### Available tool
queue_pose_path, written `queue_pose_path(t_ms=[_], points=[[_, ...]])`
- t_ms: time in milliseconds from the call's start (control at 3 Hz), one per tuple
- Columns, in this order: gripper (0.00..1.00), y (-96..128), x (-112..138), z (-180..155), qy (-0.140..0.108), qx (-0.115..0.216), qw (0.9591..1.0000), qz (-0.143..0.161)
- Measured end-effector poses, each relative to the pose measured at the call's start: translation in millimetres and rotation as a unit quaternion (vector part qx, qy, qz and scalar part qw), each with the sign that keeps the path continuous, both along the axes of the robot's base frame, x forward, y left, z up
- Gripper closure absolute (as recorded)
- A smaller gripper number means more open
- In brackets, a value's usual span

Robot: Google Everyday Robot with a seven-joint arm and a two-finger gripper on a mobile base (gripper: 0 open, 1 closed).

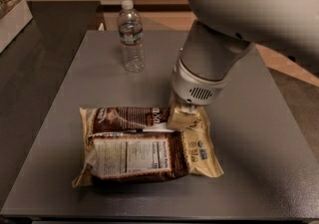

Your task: Move brown chip bag near water bottle

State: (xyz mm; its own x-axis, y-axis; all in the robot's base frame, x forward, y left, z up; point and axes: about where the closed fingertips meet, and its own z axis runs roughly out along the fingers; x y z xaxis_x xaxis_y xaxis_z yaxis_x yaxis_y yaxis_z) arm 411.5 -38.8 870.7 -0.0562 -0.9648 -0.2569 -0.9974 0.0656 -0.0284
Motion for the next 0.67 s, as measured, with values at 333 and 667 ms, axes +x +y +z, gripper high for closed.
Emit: queue_pose_path(t_ms=[333,667], points=[[1.00,2.9,21.3,9.7,-0.018,-0.010,0.9998,0.004],[1.00,0.3,52.6,21.3,-0.042,-0.024,0.9988,0.006]])
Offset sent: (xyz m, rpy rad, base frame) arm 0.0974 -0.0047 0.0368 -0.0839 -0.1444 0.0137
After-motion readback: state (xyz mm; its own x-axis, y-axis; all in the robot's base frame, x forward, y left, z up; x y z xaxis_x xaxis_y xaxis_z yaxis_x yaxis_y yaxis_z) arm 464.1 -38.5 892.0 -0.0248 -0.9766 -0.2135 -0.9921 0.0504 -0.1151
